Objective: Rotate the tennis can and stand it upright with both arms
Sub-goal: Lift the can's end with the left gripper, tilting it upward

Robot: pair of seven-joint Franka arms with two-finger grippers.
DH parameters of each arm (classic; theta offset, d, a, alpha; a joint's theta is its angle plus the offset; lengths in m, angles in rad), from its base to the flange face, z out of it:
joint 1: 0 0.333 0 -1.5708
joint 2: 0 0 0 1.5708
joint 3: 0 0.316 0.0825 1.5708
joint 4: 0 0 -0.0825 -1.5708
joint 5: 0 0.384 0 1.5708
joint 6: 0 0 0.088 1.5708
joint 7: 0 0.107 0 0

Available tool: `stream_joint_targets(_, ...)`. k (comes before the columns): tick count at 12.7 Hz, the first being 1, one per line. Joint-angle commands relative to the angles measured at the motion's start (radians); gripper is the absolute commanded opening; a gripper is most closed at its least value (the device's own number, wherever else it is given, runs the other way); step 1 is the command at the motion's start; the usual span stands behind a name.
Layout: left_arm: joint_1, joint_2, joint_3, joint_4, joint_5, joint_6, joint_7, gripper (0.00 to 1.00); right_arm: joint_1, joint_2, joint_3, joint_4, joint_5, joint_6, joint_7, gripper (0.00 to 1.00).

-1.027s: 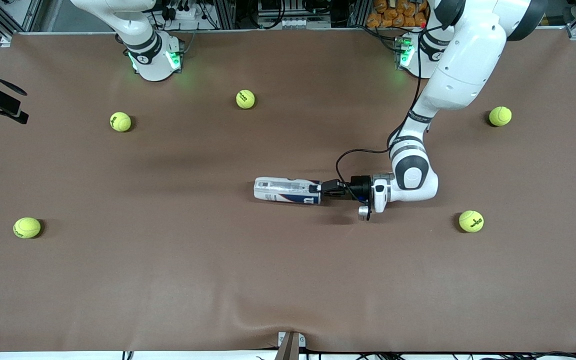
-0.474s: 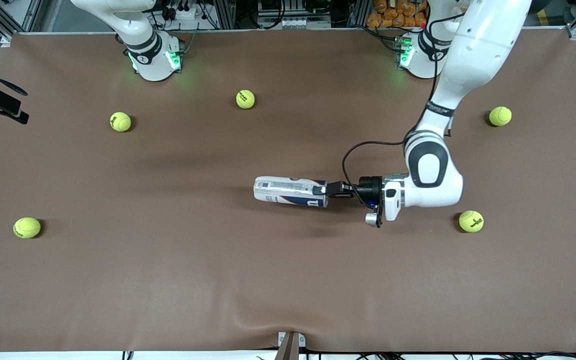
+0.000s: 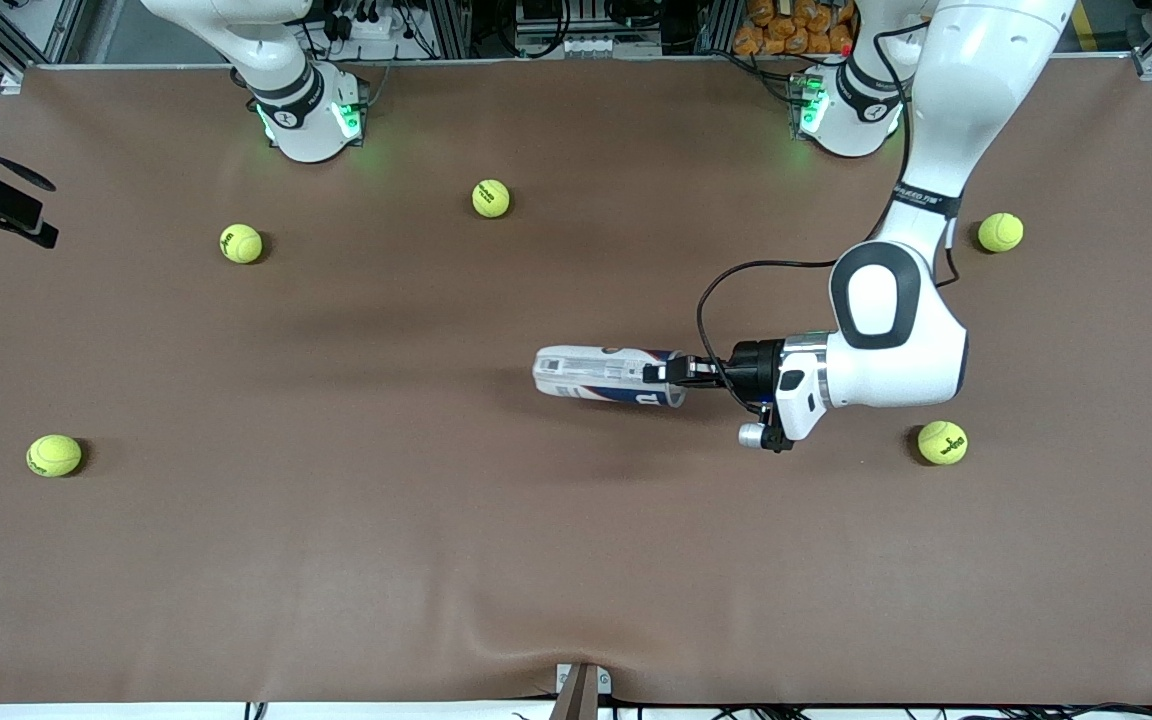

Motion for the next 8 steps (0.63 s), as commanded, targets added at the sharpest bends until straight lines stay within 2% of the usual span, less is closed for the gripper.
stream_joint_targets(1,-0.029,-0.02,-0.008,0.059,0.18,0.017,-0.222,0.0,-0.016,-0.006,0.011,-0.009,0.018,0.005,-0.012,1.0)
stream_joint_targets(3,-0.071,-0.022,-0.007,0.107,0.299,0.017,-0.4,0.0,-0.016,-0.006,0.011,-0.009,0.018,0.005,-0.012,1.0)
stream_joint_targets(8,-0.197,-0.018,-0.01,0.205,0.711,0.017,-0.835,0.0,-0.015,-0.006,0.013,-0.009,0.017,-0.001,-0.014,1.0)
